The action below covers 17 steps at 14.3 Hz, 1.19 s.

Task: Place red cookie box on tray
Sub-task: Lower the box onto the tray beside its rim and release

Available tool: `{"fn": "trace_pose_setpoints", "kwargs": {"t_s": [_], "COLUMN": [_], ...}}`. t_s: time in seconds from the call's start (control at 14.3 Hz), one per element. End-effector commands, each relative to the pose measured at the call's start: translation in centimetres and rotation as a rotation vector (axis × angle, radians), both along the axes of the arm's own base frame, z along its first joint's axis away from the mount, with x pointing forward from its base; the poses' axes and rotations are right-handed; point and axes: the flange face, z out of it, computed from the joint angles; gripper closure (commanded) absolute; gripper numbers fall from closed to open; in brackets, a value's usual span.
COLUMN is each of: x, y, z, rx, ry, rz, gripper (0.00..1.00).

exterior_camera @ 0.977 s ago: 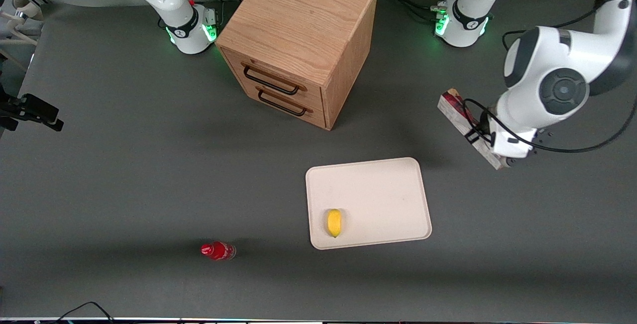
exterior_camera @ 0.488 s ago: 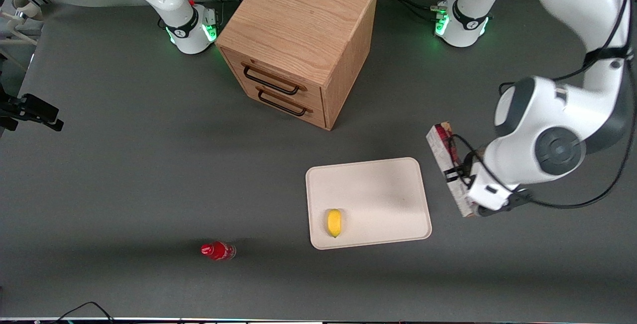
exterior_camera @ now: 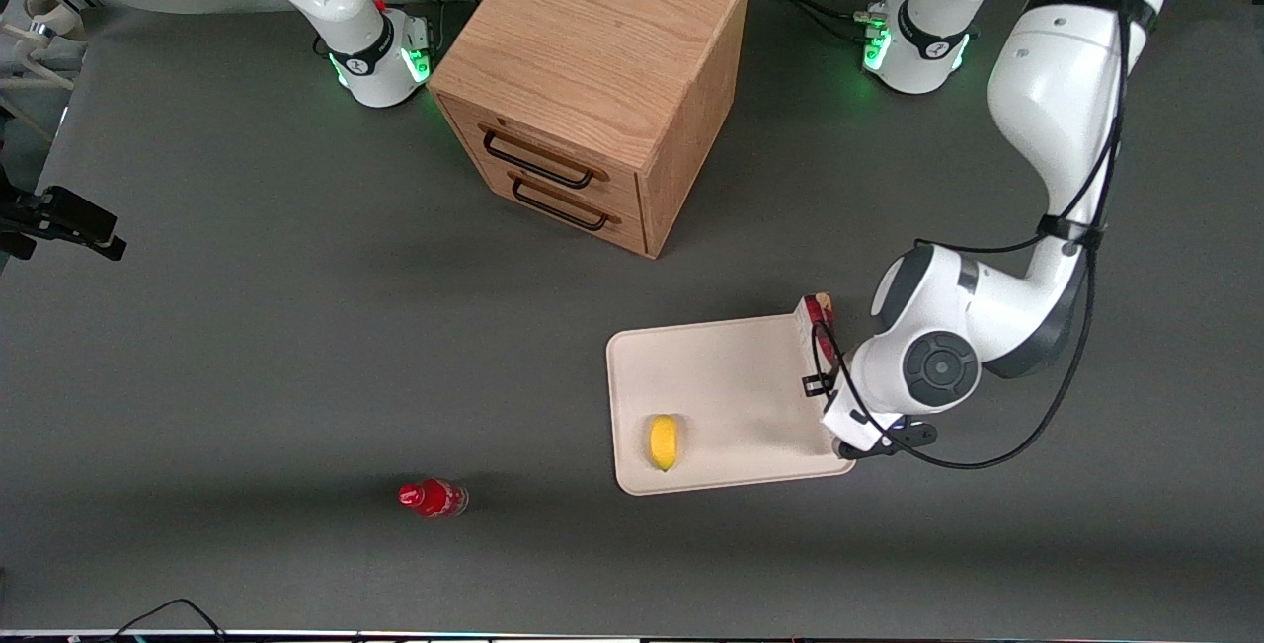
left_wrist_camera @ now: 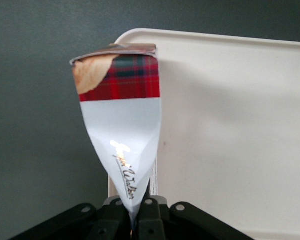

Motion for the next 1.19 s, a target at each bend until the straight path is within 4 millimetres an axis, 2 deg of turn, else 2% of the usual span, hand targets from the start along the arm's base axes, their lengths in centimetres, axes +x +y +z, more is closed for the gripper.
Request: {"fn": "trace_pose_setpoints", "kwargs": {"t_s": [0.0,0.07,0.14,0.21,0.49,0.7,0.84,0.98,1.12], "x": [0.7,0.6,0.6,0.5,1.2,1.0,0.3,-0.9,-2.7], "y": [-0.1,-0.1,0.0,0.0,2.2,4.8,6.8,9.9,15.2], "z": [-0.8,-1.5,-1.9,-1.9,0.9,5.7,10.7,15.6,21.1], "rx": [0.033,0.035,0.038,0.040,0.029,0.023,0.034,0.022,0.002], "ry": [-0.024,-0.015,-0.009,-0.009,-0.002,0.057,0.056,0.094,0.121], "rz": [-0.001,-0.004,-0.004,-0.006,0.042,0.082,0.099,0.058,0.004], "gripper": [1.00,0.97,0.29,0.00,0.00,0.00,0.00,0.00,0.00]}}
